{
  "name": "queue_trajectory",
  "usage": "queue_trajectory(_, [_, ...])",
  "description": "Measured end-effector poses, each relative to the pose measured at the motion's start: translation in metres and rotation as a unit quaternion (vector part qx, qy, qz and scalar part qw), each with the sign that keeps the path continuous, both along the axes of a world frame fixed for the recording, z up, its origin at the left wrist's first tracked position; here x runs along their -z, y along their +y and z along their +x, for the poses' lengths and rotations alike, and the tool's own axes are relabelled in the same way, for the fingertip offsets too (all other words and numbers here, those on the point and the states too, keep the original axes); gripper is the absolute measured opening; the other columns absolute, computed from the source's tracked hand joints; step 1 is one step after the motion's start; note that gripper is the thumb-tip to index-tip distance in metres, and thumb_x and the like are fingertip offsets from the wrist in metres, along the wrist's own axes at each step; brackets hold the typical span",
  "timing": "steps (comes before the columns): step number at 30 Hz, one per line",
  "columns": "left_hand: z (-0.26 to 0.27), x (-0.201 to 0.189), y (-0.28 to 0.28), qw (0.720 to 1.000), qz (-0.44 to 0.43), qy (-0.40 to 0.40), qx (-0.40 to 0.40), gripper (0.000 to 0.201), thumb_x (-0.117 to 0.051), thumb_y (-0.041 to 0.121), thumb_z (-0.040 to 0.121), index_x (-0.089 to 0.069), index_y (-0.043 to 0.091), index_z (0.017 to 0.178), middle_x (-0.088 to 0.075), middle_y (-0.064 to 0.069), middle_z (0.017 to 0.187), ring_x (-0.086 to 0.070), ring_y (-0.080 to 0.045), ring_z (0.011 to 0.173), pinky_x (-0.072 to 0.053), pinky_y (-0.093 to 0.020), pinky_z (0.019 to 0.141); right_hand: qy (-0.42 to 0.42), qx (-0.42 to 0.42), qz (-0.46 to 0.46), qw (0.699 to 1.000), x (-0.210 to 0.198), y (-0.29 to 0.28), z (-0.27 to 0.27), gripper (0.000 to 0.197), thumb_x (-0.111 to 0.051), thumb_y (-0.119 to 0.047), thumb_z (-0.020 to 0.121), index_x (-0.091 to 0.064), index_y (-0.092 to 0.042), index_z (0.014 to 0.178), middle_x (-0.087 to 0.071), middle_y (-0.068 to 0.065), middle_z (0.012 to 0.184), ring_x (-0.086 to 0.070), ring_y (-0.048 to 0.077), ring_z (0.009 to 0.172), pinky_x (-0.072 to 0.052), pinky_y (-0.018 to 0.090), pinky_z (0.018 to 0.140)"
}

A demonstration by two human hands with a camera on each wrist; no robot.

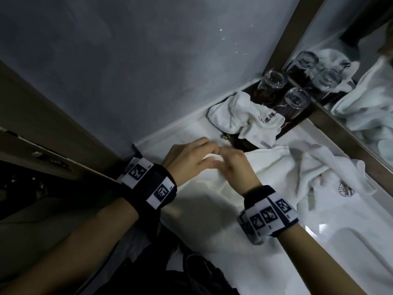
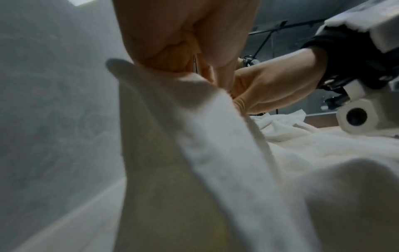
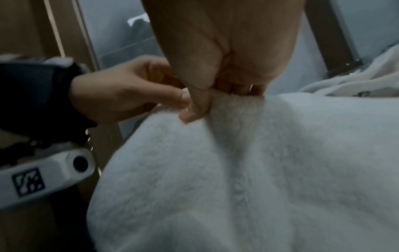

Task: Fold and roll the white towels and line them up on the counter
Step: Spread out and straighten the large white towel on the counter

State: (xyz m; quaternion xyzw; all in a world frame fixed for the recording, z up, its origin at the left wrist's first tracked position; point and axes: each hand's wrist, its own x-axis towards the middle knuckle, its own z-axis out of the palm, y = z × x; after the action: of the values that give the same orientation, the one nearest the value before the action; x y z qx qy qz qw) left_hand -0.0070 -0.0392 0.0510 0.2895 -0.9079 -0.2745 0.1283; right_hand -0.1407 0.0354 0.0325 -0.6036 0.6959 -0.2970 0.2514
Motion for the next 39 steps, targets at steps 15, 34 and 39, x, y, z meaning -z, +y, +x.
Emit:
queue_trajectory(15, [0.019, -0.003, -0.017, 0.927, 0.301, 0.163, -0.152, 0.014, -0.063, 0.034, 0.082, -0.066, 0.022, 0.089, -0.071, -0.009, 0.093, -0.063, -0.011, 0.085, -0.05, -0.034, 0.08, -0.055, 0.062, -0.109, 0.991, -0.024, -0.009, 0.003, 0.022, -0.065, -0.023, 0.086, -0.062, -0.013, 0.106, -0.063, -0.003, 0.099, -0.054, 0.003, 0.091, -0.038, 0.009, 0.082])
queue_trajectory(34, [0.025, -0.008, 0.0, 0.893, 0.356, 0.192, -0.198, 0.017, -0.054, 0.019, 0.091, -0.069, 0.013, 0.097, -0.07, -0.013, 0.094, -0.062, -0.011, 0.083, -0.049, -0.032, 0.078, -0.119, 0.116, -0.128, 0.978, -0.03, -0.013, 0.02, 0.01, -0.063, -0.017, 0.086, -0.058, -0.012, 0.079, -0.047, -0.005, 0.075, -0.044, -0.002, 0.07, -0.033, 0.009, 0.067])
queue_trajectory(39, [0.03, -0.009, 0.0, 0.919, 0.28, 0.193, -0.198, 0.019, -0.053, 0.012, 0.09, -0.066, 0.008, 0.104, -0.069, -0.01, 0.103, -0.062, -0.023, 0.099, -0.047, -0.038, 0.092, -0.108, 0.108, -0.101, 0.983, -0.031, -0.012, 0.018, 0.018, -0.067, -0.022, 0.082, -0.058, -0.008, 0.077, -0.044, -0.005, 0.069, -0.04, 0.0, 0.062, -0.033, 0.01, 0.064])
